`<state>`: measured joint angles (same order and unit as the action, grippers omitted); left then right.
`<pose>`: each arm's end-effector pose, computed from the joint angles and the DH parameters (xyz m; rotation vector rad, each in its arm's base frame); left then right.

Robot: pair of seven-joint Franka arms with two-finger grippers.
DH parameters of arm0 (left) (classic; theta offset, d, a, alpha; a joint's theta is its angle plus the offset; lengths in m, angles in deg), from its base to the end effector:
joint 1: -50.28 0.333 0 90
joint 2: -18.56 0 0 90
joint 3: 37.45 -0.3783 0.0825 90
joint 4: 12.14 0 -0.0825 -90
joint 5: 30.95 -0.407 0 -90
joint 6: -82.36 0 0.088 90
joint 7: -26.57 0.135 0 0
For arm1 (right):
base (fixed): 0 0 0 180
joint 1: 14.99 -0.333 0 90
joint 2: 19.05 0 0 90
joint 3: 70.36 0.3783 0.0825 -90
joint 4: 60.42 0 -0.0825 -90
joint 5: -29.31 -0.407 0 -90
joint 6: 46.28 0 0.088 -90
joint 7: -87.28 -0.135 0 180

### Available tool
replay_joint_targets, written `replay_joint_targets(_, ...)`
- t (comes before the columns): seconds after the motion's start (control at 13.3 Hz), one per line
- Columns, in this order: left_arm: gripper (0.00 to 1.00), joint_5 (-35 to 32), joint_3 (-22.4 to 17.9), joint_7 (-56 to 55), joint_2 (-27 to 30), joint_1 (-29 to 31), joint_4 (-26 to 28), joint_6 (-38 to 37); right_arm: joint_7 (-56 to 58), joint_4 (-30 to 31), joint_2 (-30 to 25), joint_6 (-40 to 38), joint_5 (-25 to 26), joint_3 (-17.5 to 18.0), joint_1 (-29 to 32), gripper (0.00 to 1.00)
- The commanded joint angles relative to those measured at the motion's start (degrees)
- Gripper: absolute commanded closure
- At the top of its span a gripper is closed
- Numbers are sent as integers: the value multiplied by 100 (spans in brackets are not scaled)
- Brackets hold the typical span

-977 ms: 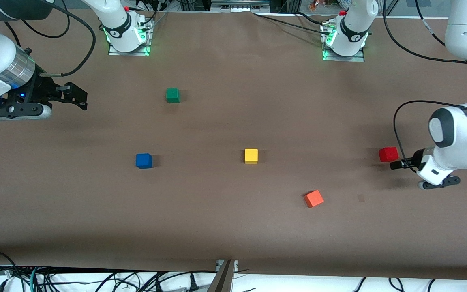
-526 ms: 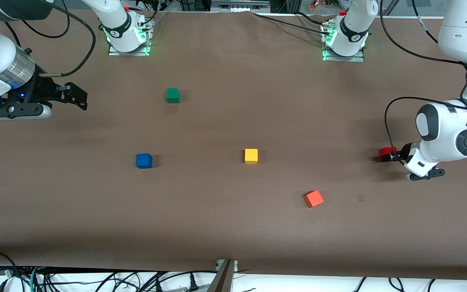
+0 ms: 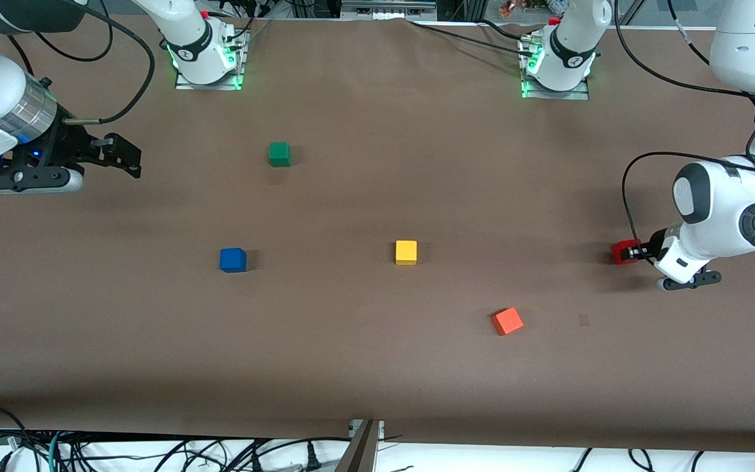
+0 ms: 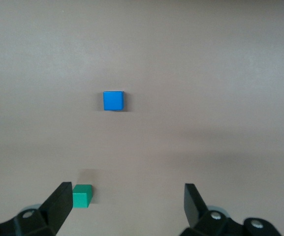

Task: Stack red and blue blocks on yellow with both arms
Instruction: 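Lower the left gripper and grasp the red cube, then carry the red cube toward the yellow cube while the right gripper reaches the blue cube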

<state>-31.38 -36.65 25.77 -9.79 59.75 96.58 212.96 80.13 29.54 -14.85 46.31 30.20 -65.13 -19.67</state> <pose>0.6544 0.1006 0.2409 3.1174 0.2521 -0.1761 0.5977 0.1003 0.6198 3.1277 0.0765 -0.0399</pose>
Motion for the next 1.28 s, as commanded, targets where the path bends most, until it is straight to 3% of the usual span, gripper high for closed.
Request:
replay_joint_targets(0.0, 100, -44, 437, -52, 154, -50, -673, -674, -24, -127, 28, -137, 17, 49, 55, 0)
replay_joint_targets(0.38, 100, -44, 1158, -131, 110, -611, -1396, -923, -15, -136, 11, -137, 157, 119, -24, 0)
replay_joint_targets(0.75, 100, -97, 1160, -2140, -381, -2087, -2257, -1116, 2, -128, 317, 135, 280, 93, -349, 0)
replay_joint_targets(1.05, 100, -114, 1107, -3460, -1127, -2993, -2854, -1116, 11, -136, 1117, 258, 465, 84, -349, 0)
replay_joint_targets(1.2, 100, -114, 1081, -3681, -1296, -3187, -2917, -1116, 3, -128, 1546, 732, 395, 84, -332, 0)
